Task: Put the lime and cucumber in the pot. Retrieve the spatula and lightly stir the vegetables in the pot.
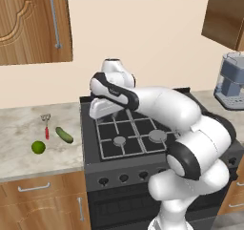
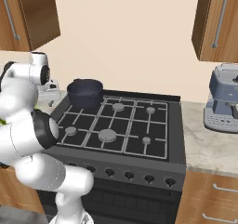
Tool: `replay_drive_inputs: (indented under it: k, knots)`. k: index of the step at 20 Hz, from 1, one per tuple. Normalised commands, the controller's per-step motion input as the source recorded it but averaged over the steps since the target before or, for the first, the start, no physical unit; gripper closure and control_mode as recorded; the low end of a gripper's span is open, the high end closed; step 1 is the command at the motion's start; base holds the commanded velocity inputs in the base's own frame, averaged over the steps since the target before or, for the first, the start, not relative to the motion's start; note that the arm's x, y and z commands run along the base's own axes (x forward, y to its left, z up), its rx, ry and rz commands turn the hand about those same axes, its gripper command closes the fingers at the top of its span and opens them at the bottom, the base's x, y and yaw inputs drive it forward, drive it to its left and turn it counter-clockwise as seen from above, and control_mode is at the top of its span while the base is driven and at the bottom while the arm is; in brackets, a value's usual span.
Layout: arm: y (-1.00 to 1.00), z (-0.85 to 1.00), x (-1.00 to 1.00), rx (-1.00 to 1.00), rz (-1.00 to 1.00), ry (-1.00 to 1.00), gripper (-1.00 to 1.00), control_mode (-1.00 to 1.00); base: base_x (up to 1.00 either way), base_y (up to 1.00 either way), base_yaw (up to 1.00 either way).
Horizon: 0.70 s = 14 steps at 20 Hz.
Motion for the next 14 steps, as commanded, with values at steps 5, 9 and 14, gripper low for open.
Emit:
replay_drive_inputs:
  k: [5,9,14]
  knots:
    - [0.33,-0.59,0.36,0.0,0.0,0.0,-1.0,-1.0,0.0,0.0,0.0]
    - [0.03,-0.5,0.43,0.0,0.0,0.0,-1.0,-1.0,0.0,0.0,0.0]
    - [0.32,-0.19,0.38,0.0,0.0,-0.02,-1.0,-1.0,0.0,0.0,0.0]
